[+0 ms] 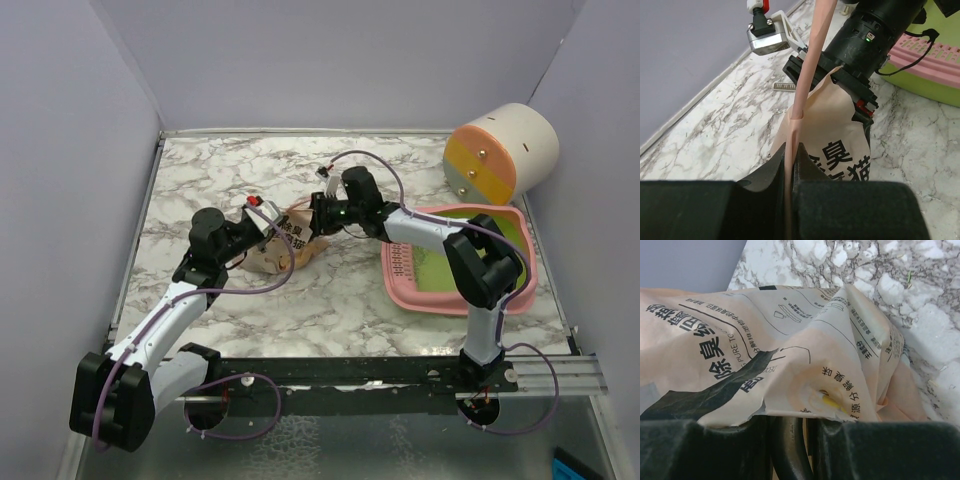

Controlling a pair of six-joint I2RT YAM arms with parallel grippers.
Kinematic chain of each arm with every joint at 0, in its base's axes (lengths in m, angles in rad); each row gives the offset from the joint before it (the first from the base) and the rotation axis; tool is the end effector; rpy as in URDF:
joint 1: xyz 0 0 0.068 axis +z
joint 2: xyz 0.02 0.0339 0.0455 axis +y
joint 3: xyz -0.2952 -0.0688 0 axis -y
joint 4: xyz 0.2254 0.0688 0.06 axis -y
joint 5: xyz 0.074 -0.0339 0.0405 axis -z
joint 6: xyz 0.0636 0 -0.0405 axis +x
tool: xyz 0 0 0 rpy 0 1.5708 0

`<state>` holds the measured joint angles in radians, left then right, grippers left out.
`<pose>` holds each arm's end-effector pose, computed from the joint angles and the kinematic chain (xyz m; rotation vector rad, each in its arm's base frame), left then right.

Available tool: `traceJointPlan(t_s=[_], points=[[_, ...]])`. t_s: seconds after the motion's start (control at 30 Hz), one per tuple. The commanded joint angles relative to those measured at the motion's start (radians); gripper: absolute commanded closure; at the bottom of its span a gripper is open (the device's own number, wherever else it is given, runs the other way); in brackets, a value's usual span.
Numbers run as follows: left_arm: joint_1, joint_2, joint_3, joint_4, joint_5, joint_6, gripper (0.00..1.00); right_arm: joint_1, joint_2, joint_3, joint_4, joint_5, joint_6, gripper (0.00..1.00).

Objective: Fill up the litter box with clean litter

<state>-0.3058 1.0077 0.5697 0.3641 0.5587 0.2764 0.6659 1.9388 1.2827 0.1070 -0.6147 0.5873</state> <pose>0.1992 -0.0983 0.3124 0.8672 1.4099 -0.4806 0.3303 0.3061 0.2332 -0.4984 2.2784 1.3451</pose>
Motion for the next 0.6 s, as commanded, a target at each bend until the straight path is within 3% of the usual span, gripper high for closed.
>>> traceJointPlan(t_s=[0.0,0.33,0.57], points=[[0.005,-0.031,0.006,0.078,-0.001,0.016,1.0,-0.028,0.019,-0.09,0.005,-0.198,0.148,0.99],[0.005,-0.059,-0.002,0.054,-0.033,0.058,1.0,-0.072,-0.013,-0.143,0.138,-0.246,0.228,0.99],[0.005,-0.088,-0.011,0.048,-0.051,0.073,1.0,-0.123,-0.066,-0.147,0.09,-0.23,0.21,0.99]])
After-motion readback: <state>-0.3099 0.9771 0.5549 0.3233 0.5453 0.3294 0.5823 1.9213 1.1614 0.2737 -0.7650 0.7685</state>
